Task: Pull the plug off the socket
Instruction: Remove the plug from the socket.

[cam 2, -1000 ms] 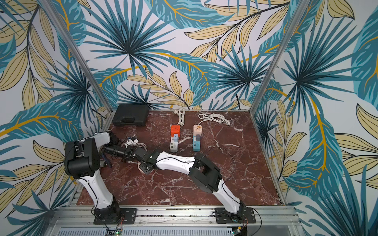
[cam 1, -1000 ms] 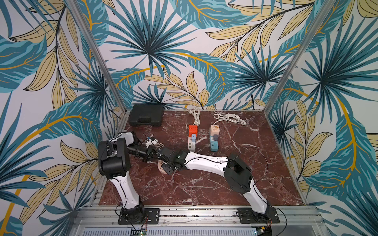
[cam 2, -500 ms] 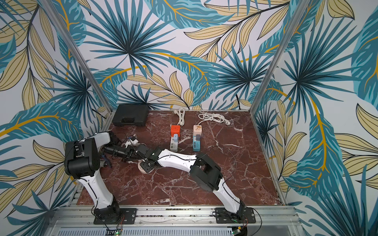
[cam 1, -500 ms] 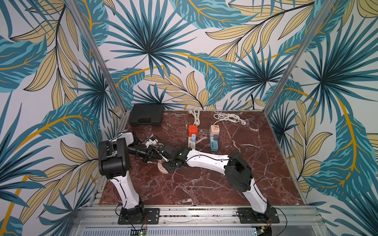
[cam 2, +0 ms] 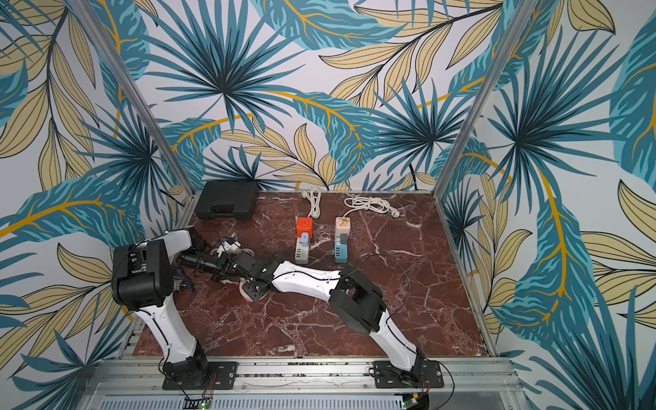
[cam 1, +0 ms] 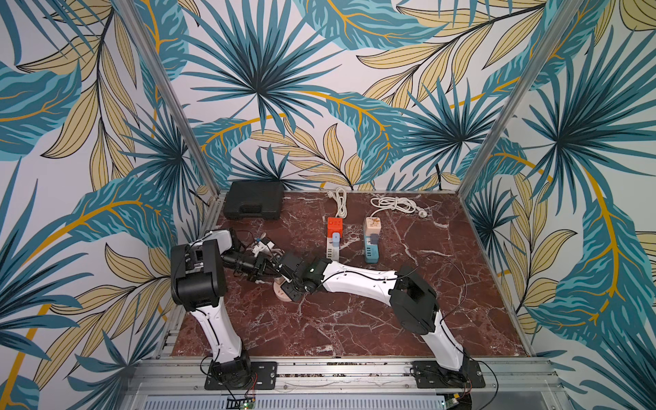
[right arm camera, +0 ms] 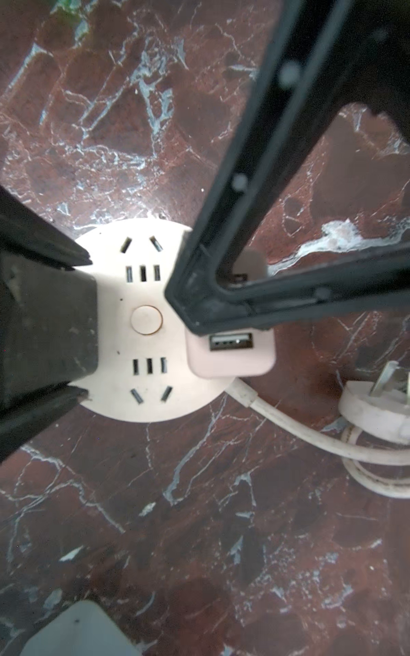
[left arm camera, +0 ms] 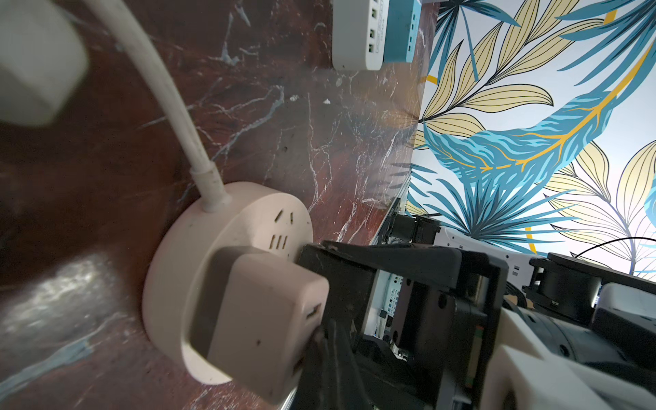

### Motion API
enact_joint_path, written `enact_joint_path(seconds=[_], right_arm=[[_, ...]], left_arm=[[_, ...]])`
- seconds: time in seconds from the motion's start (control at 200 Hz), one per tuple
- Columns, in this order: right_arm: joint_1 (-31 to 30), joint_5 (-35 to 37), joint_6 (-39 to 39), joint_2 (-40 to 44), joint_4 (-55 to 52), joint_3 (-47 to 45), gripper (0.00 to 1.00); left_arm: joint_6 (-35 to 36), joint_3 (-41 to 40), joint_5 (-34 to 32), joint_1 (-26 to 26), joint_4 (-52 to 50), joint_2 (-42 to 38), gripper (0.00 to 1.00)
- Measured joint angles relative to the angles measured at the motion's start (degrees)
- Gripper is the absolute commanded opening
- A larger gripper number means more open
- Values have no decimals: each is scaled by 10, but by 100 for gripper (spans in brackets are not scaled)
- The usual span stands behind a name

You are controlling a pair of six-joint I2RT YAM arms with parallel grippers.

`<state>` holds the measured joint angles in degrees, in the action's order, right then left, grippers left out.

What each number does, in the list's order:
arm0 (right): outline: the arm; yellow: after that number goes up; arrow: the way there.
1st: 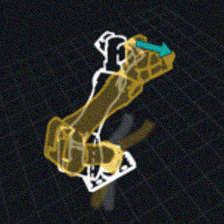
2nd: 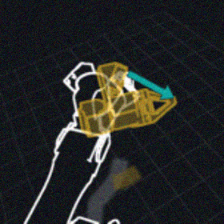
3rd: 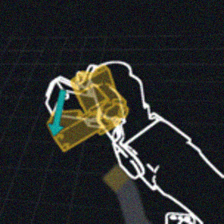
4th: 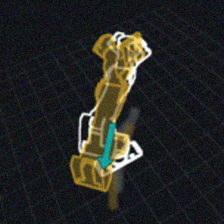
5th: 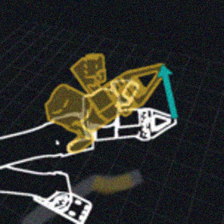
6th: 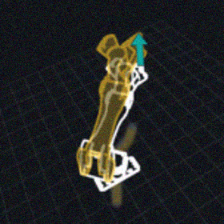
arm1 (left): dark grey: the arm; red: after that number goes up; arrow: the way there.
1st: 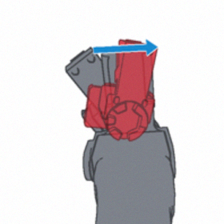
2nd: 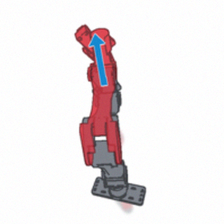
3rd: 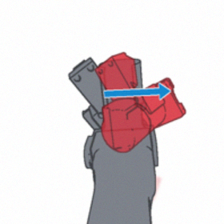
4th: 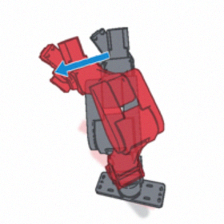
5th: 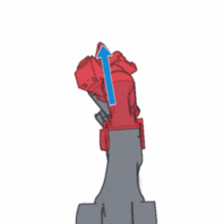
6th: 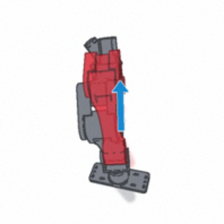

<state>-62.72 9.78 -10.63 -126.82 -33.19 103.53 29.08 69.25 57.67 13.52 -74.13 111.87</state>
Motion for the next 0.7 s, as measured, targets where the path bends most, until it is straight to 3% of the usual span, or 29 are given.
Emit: enact_joint_path(seconds=[0.326, 0.701], right_arm=[[-9, 28, 10, 0, -14, 7, 22], [16, -39, -19, 0, -19, 10, 22]], left_arm=[[0, 0, 1, 0, -2, 0, 0], [-4, 0, 3, 0, 1, 0, 0]])
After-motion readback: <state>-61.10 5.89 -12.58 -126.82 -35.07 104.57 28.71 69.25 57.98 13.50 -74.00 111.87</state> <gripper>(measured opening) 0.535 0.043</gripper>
